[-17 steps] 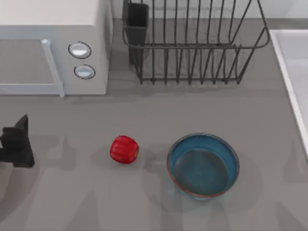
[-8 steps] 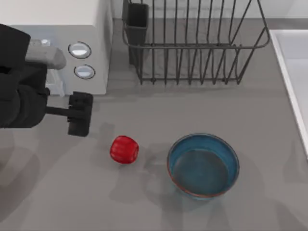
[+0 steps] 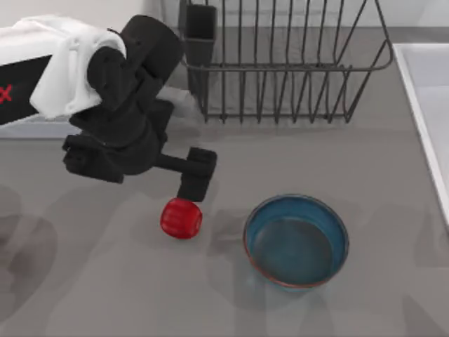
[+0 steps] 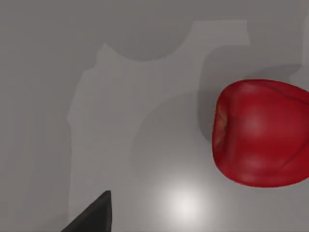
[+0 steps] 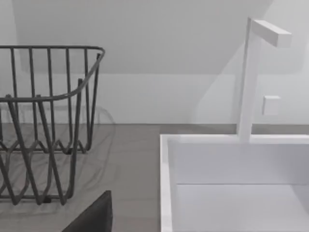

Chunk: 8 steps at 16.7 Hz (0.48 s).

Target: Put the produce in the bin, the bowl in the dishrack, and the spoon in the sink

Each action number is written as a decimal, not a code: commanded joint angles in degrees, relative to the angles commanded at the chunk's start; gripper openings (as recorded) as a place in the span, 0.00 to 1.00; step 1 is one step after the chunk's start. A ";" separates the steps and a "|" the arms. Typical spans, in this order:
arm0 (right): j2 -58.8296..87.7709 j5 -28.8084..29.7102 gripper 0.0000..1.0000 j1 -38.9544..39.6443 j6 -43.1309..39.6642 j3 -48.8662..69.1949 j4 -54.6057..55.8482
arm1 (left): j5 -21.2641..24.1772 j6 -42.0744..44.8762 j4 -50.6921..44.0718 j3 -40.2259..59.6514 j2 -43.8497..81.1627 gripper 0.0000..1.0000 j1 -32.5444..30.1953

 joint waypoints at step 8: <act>0.00 0.00 1.00 0.00 0.00 0.00 0.00 | 0.05 -1.16 -4.97 7.20 9.90 1.00 -3.05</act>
